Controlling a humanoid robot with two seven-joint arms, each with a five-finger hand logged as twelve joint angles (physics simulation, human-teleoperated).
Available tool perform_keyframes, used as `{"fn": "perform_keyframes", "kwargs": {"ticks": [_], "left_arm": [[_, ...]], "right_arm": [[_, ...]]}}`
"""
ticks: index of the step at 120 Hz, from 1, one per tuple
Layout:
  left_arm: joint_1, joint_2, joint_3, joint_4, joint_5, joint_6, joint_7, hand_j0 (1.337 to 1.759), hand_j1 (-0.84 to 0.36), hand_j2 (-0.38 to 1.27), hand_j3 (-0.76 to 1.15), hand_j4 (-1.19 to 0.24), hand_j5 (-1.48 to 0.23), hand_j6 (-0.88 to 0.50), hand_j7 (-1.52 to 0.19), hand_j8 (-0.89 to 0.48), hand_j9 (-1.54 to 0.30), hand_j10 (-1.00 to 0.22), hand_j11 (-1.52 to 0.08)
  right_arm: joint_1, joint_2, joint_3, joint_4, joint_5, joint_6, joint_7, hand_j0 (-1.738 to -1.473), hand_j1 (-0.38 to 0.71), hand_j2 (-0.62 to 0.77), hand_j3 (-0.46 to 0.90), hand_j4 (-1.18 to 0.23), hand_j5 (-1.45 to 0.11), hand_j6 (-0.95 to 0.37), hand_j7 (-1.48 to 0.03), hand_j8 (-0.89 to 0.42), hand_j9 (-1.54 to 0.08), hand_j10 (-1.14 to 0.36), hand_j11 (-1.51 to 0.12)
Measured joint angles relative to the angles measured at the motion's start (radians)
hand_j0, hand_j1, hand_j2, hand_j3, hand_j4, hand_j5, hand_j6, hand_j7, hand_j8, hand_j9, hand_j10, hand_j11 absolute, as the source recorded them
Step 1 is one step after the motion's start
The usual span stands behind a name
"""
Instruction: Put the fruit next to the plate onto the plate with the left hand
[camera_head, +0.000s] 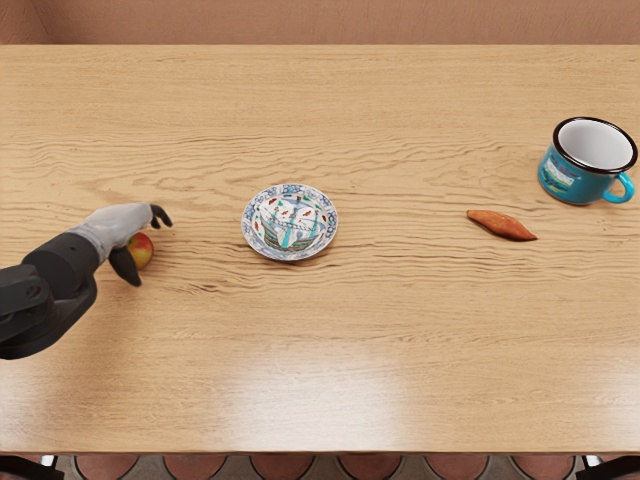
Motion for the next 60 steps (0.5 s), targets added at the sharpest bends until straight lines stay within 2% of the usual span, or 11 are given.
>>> {"fn": "perform_keyframes", "kwargs": {"ticks": [43,60], "left_arm": [[-0.003,0.03,0.0,0.0,0.0,-0.003,0.0,1.657,-0.22,0.11,0.0,-0.5,-0.65,-0.5,-0.65,-0.5,-0.65,-0.5,-0.65],[-0.003,0.034,-0.001,0.0,-0.001,-0.003,0.0,1.657,-0.24,0.2,0.0,-0.55,-0.72,-0.48,-0.72,-0.5,-0.72,-0.55,-0.72]], "right_arm": [[0.0,0.0,0.0,0.0,0.0,0.0,0.0,-1.658,-0.33,0.0,0.0,-0.02,-0.02,-0.02,-0.02,-0.02,-0.02,-0.02,-0.02],[0.0,0.0,0.0,0.0,0.0,0.0,0.0,-1.658,-0.33,0.0,0.0,-0.02,-0.02,-0.02,-0.02,-0.02,-0.02,-0.02,-0.02]]}}
